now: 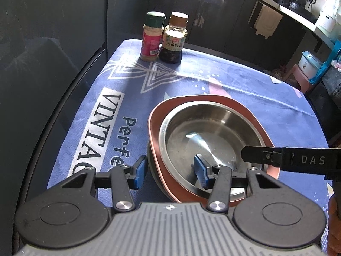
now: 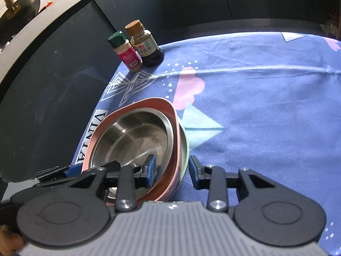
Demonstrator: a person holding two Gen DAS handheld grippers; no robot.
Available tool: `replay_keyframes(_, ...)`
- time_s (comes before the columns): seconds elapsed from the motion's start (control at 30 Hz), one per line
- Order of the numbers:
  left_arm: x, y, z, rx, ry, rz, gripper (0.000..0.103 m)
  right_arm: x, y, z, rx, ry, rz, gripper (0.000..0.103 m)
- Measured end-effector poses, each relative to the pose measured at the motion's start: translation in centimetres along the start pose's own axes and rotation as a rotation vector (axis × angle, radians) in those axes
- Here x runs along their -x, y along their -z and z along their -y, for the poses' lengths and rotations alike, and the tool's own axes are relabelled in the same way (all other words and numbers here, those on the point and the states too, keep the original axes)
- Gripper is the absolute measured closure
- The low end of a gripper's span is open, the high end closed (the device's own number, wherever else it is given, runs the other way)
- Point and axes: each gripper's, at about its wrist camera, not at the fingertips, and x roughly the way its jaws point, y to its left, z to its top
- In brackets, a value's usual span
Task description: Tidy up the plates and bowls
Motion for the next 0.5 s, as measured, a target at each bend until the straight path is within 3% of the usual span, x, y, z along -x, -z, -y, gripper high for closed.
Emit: replay_keyframes(0.5, 5.7, 1.4, 2.4, -0.045, 0.045, 0.069, 0.059, 6.9, 2.8, -1.0, 0.013, -0.005, 0.083, 0.043)
